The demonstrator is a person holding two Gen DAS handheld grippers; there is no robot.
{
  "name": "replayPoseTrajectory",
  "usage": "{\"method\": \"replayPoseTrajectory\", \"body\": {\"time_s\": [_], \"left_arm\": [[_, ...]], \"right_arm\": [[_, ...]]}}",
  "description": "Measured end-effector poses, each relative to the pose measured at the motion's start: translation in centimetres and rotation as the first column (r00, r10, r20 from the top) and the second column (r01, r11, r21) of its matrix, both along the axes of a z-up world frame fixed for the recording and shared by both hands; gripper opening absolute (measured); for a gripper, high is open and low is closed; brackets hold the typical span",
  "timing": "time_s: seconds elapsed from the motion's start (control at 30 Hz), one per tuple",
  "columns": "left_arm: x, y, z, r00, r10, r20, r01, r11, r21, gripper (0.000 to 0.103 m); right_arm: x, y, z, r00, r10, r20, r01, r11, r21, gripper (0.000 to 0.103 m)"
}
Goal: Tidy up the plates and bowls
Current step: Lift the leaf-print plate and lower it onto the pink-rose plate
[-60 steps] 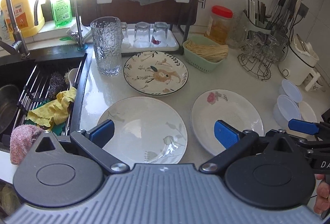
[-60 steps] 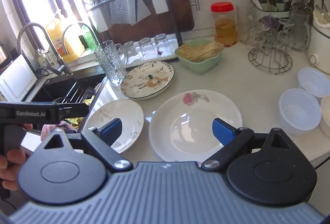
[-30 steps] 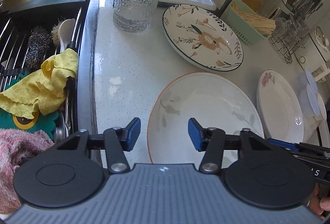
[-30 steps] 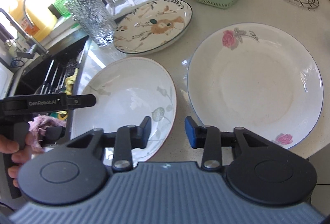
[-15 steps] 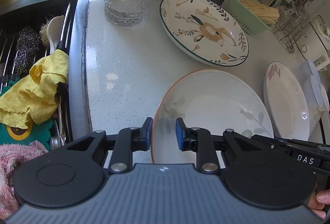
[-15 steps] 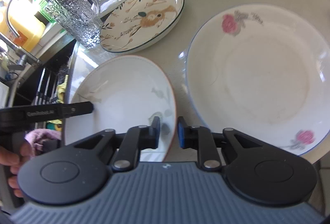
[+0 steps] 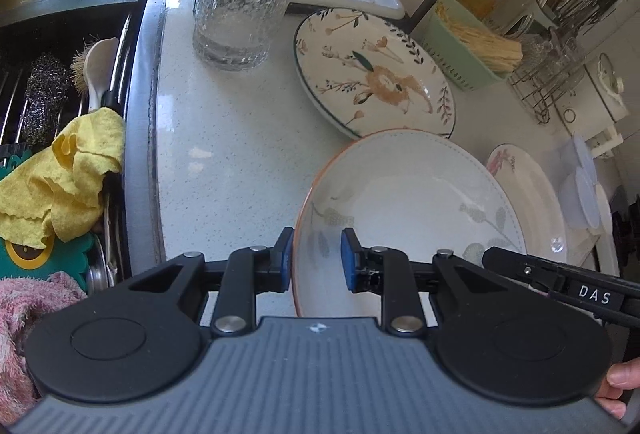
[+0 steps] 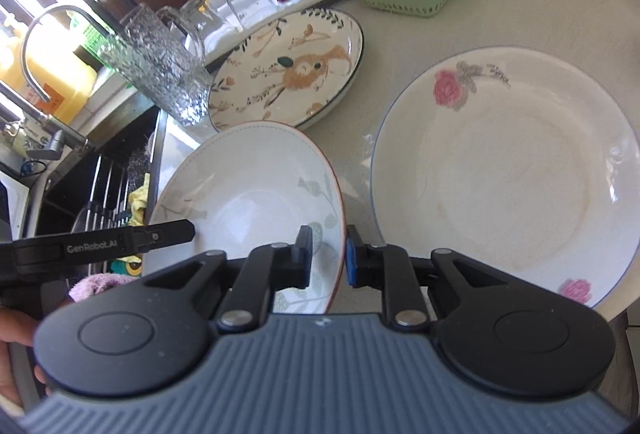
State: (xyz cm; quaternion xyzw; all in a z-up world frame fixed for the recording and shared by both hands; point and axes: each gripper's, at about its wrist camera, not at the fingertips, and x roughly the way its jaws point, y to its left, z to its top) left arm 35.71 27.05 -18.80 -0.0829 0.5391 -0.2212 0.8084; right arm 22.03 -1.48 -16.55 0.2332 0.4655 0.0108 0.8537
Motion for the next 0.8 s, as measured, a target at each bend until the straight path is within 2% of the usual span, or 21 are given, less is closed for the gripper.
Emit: {"method": "replayPoseTrajectory", "body": {"time_s": [0.3, 0.63, 0.8], "left_arm": [[-0.1, -3.5, 3.5, 1.000, -0.011, 0.019, 0.013, 0.996, -0.093, 0.028], [-0.2, -11.3, 4.5, 0.998, -0.069, 0.015, 0.070, 0.991, -0.115, 0.028], [0.3, -15.2, 3.2, 0.995, -0.101, -0.016, 0.098, 0.988, -0.123, 0.028]], "right_arm": [[-1.6, -4.0, 2.5, 0.997, -0.030, 0.070, 0.030, 1.000, -0.003, 0.020], [-3.2, -11.2, 2.9, 0.991, -0.083, 0.102, 0.083, 0.997, 0.001, 0.020], [-3.6, -14.2, 1.5, 0.993, -0.073, 0.090, 0.076, 0.997, -0.029, 0.020]]}}
